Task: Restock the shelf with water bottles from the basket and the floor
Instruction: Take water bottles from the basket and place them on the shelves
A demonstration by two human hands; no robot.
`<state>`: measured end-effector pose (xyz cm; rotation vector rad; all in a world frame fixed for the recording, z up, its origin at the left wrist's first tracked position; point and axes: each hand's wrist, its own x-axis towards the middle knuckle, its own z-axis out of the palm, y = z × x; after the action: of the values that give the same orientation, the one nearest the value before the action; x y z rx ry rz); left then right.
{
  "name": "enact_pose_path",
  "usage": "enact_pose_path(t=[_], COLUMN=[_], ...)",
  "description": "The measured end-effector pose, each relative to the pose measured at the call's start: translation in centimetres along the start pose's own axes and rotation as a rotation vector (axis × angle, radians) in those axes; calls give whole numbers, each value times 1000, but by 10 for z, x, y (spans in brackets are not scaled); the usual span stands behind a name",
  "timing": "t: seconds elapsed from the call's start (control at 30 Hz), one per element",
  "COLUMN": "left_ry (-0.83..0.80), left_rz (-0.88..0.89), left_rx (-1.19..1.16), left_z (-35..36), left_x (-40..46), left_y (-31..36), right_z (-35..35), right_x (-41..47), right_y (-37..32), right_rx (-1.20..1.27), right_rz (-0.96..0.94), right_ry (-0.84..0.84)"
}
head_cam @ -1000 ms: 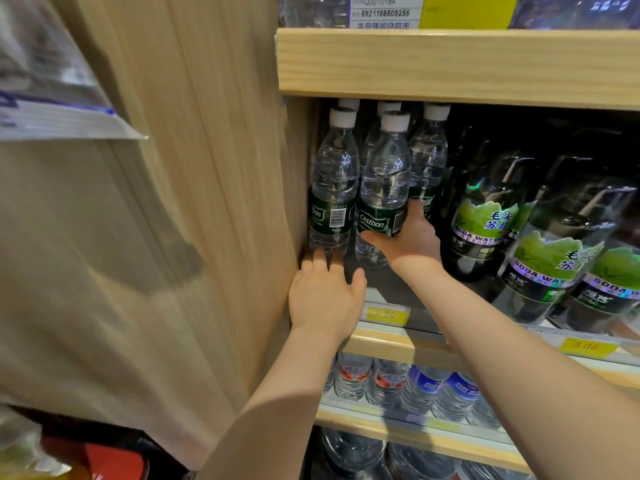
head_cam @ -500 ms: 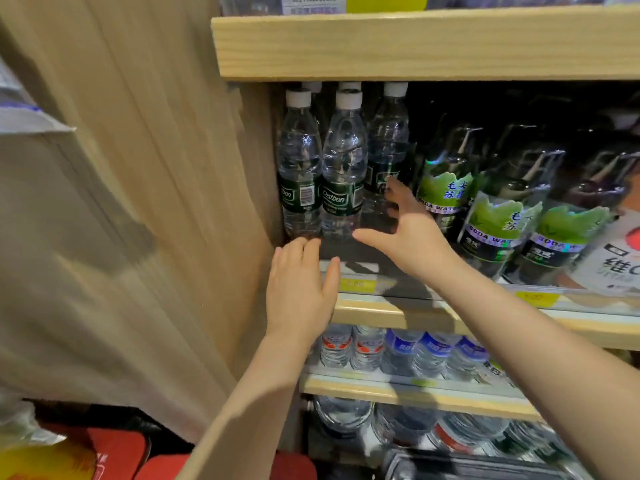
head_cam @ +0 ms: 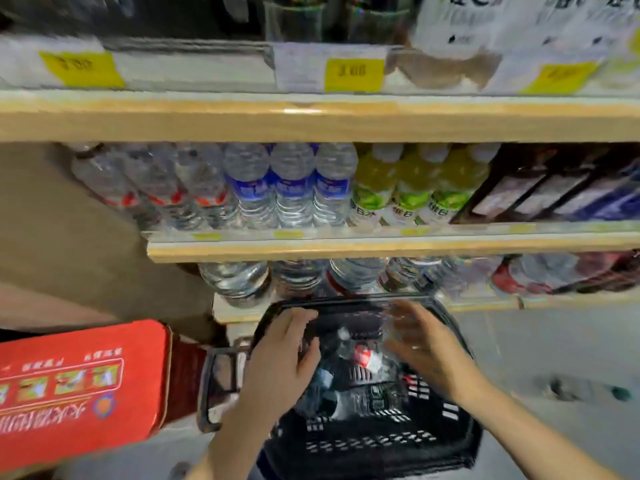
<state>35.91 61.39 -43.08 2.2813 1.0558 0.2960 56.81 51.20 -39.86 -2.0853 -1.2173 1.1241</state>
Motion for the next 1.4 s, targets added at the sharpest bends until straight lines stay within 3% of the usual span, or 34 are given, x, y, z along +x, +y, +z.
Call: enact_pose_path(t=[0.13,0.2,0.3,0.43,0.67,0.8,0.9,0.97,1.03,1.07,1.2,1.27,1.4], left_ry=[-380,-595,-741,-791,-796,-683,-587,-440,-454,-487,-287,-138,163], left_rz=[-150,-159,-186,-229,-137,-147,-78,152,337,371,490,439,-170], left_rx=[64,217,513,816,867,769,611,582,621,620,400,290,-169], left_z=[110,160,212,250,255,233,198,183,167,162,149,145,154], left_x=[-18,-27,-36,-34,-22,-21,-5,9,23,28,42,41,21], left_y=[-36,-68,-120,-154,-163,-142,-117,-103,-87,-80,-66,-64,-77], right_z=[53,79,117,159,173,157,138,129,120,117,111,110,112], right_x=[2,6,10,20,38,32,34,40,45,47,48,48,50], right_y=[109,153,203,241,243,225,204,194,184,179,169,171,189], right_rx=[142,211,199,171,200,162,-47,-272,-394,-396,-214,-111,50], right_rz=[138,223,320,395,368,329,174,49,-19,-24,11,75,232], right_ry=[-63,-9,-13,-63,16,-61,-113,-128,-105,-86,11,46,92])
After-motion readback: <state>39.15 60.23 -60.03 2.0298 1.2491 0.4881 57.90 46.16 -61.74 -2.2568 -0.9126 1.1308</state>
